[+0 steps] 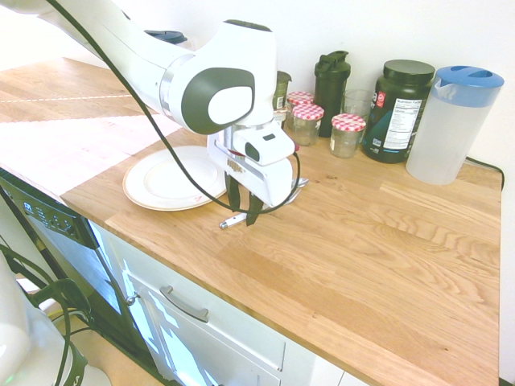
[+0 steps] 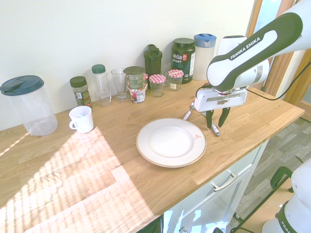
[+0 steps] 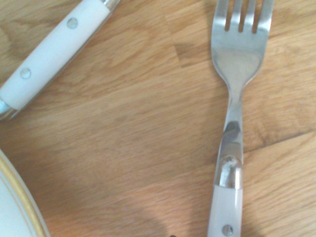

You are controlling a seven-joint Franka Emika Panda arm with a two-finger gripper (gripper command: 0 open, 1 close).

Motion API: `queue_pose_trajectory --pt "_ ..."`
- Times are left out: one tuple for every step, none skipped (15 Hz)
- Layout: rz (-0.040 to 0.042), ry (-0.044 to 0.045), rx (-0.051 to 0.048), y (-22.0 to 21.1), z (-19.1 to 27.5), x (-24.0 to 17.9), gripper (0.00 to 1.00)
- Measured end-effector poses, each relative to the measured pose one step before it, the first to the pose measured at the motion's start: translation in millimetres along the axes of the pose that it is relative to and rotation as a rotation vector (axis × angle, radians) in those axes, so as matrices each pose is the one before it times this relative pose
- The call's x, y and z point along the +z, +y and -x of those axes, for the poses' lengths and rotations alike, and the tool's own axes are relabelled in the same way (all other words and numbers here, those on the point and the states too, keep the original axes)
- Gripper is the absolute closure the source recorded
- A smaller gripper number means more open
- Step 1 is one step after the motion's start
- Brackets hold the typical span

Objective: Put the fork into the plate

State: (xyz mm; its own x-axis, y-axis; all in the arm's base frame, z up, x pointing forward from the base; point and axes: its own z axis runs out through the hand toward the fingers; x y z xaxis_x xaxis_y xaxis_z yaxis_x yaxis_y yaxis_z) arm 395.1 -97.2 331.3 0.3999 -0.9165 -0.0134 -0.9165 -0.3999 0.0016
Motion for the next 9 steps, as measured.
queue_pose_trajectory --pt "0.00254 -0.00189 -0.00431 -2.43 0.45 1.28 1.0" --pt "0.0037 -0.00256 -0.00445 -2.45 0.32 1.84 1.0" --pt "0.00092 0.00049 -0.00351 -3.49 -0.93 0.2 1.0" --pt "0.00064 -0.00004 -0.00113 -2.6 -1.3 0.23 1.0" --pt "-0.0003 0.00024 -0.00005 -2.0 -1.51 -0.12 1.0" --pt "-0.00081 0.00062 -0.00178 -2.78 -1.07 -0.41 1.0" --pt "-0.00047 0.00043 -0.00266 -2.95 -0.45 -0.41 1.0" --pt "-0.00017 0.00012 -0.00148 -2.27 -0.67 -0.07 1.0" --pt "-0.00026 0.00005 -0.00018 -1.31 -0.75 -0.11 1.0"
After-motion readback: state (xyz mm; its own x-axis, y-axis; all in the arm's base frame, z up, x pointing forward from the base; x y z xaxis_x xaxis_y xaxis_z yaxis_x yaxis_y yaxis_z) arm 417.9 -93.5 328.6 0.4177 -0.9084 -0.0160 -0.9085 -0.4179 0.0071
